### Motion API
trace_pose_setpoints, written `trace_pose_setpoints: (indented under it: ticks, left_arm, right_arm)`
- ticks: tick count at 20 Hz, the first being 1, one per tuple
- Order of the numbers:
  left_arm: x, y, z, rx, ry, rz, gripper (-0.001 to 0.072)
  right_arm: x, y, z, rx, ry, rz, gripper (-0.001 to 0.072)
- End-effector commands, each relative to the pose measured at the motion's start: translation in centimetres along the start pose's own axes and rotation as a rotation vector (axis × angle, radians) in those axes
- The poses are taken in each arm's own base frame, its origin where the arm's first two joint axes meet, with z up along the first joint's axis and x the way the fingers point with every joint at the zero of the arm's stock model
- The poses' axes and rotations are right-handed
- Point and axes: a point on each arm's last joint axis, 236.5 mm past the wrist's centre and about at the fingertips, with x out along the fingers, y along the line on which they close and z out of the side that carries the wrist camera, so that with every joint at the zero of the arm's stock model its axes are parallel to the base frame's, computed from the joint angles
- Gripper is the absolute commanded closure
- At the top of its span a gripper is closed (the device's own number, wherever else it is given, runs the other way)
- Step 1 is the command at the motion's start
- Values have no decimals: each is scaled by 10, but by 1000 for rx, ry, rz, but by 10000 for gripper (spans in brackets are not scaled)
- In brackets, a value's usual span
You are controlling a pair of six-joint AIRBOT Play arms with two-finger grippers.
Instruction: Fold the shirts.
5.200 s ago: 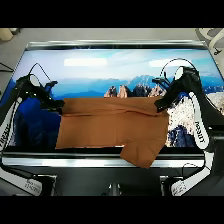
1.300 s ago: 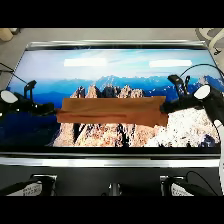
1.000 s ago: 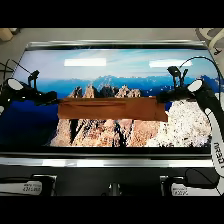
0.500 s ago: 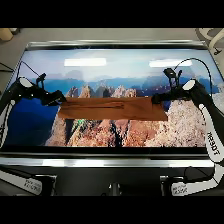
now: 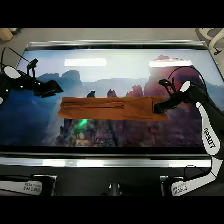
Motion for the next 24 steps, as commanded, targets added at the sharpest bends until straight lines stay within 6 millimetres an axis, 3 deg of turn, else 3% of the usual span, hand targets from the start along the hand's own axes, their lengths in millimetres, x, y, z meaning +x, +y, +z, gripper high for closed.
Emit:
trace_pose_setpoints:
  ticks: [1, 4, 8, 9, 10, 11, 12, 13, 14, 15, 16, 17, 18, 21, 24]
  left_arm:
    - [-26, -27, 3, 59, -54, -16, 108]
    - [-38, -49, 0, 105, -77, -32, 109]
    - [-37, -71, -7, 149, -70, -50, 109]
    - [-35, -76, -9, 160, -65, -54, 109]
    - [-34, -81, -11, 170, -61, -59, 109]
    - [-31, -86, -14, 181, -54, -63, 110]
    - [-28, -91, -17, 192, -46, -68, 110]
    - [-24, -97, -20, 204, -37, -73, 112]
    - [-17, -104, -23, 216, -28, -78, 115]
    - [-8, -111, -26, 230, -18, -84, 219]
    - [3, -118, -30, 244, -4, -90, 447]
    - [17, -129, -35, 262, 8, -100, 603]
    - [33, -143, -41, 275, 23, -120, 658]
    - [84, -192, -67, 258, 78, -229, 683]
    - [133, -250, -104, 134, 160, -396, 683]
  right_arm:
    - [15, 6, -3, 88, 20, 50, -4]
    - [22, 31, 13, 179, -36, 173, -4]
    - [15, 62, 43, 256, -139, 326, 7]
    - [14, 64, 45, 262, -145, 335, 73]
    - [13, 64, 45, 261, -146, 336, 252]
    - [12, 65, 46, 267, -148, 341, 503]
    - [8, 66, 48, 269, -159, 346, 638]
    - [2, 68, 51, 262, -171, 347, 690]
    - [-6, 69, 54, 240, -191, 340, 691]
    - [-16, 70, 58, 221, -213, 330, 691]
    - [-28, 71, 62, 205, -235, 321, 691]
    - [-41, 75, 65, 187, -256, 314, 691]
    - [-54, 79, 66, 165, -276, 308, 691]
    - [-98, 95, 68, 101, -329, 294, 691]
    - [-137, 116, 61, 39, -357, 296, 691]
